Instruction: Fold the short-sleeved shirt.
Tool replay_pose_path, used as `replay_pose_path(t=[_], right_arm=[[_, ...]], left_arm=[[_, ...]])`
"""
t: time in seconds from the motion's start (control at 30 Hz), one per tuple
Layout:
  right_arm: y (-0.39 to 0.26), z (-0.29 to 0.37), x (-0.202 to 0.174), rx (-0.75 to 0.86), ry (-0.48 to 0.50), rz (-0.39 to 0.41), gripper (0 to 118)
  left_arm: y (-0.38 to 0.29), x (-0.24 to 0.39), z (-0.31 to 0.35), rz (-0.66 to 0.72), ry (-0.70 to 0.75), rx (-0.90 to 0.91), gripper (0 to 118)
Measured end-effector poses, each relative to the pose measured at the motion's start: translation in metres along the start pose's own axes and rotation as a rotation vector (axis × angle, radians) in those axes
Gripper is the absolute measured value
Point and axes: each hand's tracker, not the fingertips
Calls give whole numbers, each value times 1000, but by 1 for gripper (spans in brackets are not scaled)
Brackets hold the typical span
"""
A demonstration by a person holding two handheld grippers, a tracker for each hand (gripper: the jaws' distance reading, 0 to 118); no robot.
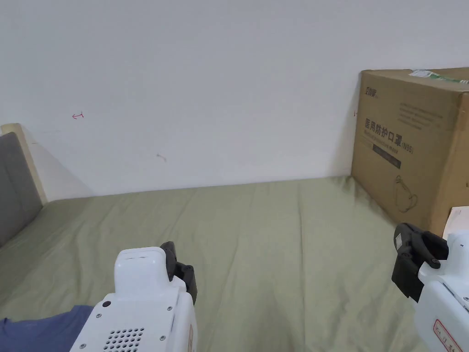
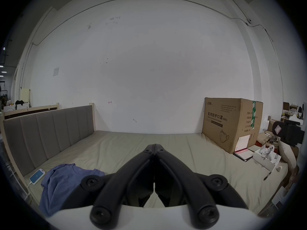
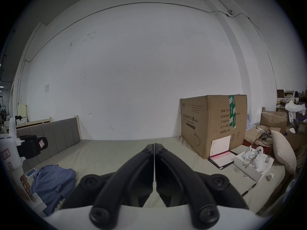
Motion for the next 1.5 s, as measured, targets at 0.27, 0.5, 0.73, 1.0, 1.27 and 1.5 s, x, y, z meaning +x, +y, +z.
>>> replay_pose_path(t=[0.27, 0.5, 0.73, 1.0, 1.27, 1.5], right_arm=[[-5, -4, -12, -20, -11, -13, 1], [-18, -34, -82, -86, 178, -52, 1], [-21, -48, -186, -101, 475, 50, 1], [-32, -57, -203, -132, 479, 35, 1], [-47, -67, -164, -212, 413, 126, 1], [-74, -85, -133, -359, 339, 98, 1]], left_arm=[[-6, -27, 5, 11, 41, -4, 0], [-5, -125, 37, 37, 279, -29, 0], [-9, -214, 96, 101, 515, -12, 0], [-27, -237, 78, 49, 468, -141, 0], [-92, -347, -69, 423, 188, -847, 0], [-185, -382, -139, 499, 247, -963, 100]])
